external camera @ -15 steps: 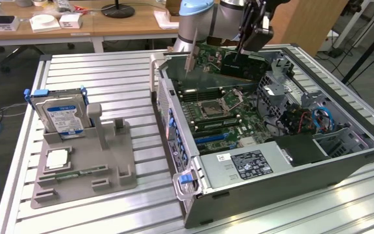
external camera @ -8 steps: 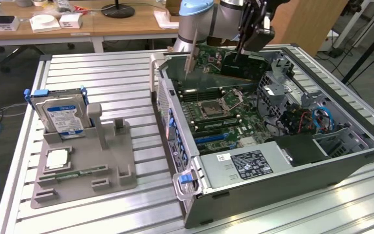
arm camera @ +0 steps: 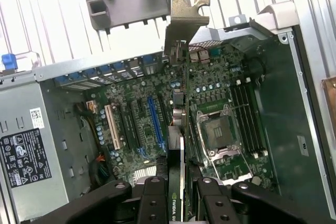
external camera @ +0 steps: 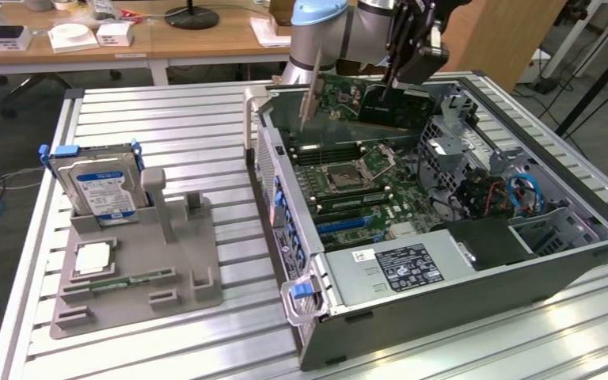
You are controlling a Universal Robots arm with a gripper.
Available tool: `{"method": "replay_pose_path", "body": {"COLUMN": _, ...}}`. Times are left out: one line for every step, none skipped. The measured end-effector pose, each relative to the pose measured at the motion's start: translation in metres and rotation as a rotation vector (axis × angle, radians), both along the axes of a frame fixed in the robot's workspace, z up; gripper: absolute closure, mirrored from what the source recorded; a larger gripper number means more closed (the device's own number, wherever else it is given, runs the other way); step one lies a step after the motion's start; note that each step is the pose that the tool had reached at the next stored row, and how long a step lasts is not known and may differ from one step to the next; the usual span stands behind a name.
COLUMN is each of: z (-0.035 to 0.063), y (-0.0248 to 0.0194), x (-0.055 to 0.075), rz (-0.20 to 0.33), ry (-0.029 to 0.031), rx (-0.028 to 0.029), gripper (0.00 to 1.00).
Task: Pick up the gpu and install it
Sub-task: 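Insert the gpu into the slot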
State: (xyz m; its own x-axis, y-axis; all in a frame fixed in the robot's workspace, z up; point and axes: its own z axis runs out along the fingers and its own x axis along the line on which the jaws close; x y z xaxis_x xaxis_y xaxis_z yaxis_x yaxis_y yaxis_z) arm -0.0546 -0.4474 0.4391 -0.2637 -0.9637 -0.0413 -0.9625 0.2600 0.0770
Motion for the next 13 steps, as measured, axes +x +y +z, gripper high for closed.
{"method": "replay_pose_path", "body": {"z": 0.0000, "y": 0.0000, "x": 0.0000, "rz": 0.006, "ry": -0.0001, "rx": 0.0001, "gripper": 0.74}}
{"method": "replay_pose_path", "body": {"z": 0.0000, "y": 0.0000, "x": 0.0000, "rz": 0.012, "ry": 0.0000, "rx": 0.0000, "gripper": 0.74}}
{"method": "replay_pose_path", "body": {"z": 0.0000, "y": 0.0000, "x": 0.0000, "rz": 0.018, "ry": 0.0000, "rx": 0.0000, "gripper": 0.74}}
{"method": "replay_pose_path", "body": {"z": 0.0000, "y": 0.0000, "x": 0.0000, "rz": 0.024, "ry": -0.0001, "rx": 0.0000, "gripper": 0.74}}
{"method": "replay_pose_path", "body": {"z": 0.0000, "y": 0.0000, "x": 0.0000, "rz": 0.030, "ry": 0.0000, "rx": 0.0000, "gripper": 0.74}}
{"method": "replay_pose_path", "body": {"z": 0.0000, "y": 0.0000, "x": 0.0000, "rz": 0.037, "ry": 0.0000, "rx": 0.0000, "gripper": 0.74}}
{"method": "replay_pose_path", "body": {"z": 0.0000, "y": 0.0000, "x": 0.0000, "rz": 0.043, "ry": -0.0001, "rx": 0.0000, "gripper": 0.74}}
{"method": "replay_pose_path", "body": {"z": 0.0000, "y": 0.0000, "x": 0.0000, "rz": 0.050, "ry": 0.0000, "rx": 0.0000, "gripper": 0.74}}
{"method": "replay_pose_path", "body": {"z": 0.0000, "y": 0.0000, "x": 0.0000, "rz": 0.056, "ry": 0.0000, "rx": 0.0000, "gripper": 0.74}}
{"method": "replay_pose_path", "body": {"z": 0.0000, "y": 0.0000, "x": 0.0000, "rz": 0.062, "ry": 0.0000, "rx": 0.0000, "gripper": 0.74}}
{"method": "replay_pose_path", "body": {"z": 0.0000, "y": 0.0000, "x": 0.0000, "rz": 0.068, "ry": 0.0000, "rx": 0.0001, "gripper": 0.74}}
{"method": "replay_pose_path", "body": {"z": 0.0000, "y": 0.0000, "x": 0.0000, "rz": 0.074, "ry": 0.0000, "rx": 0.0000, "gripper": 0.74}}
{"method": "replay_pose_path", "body": {"z": 0.0000, "y": 0.0000, "x": 0.0000, "rz": 0.080, "ry": 0.0000, "rx": 0.0000, "gripper": 0.74}}
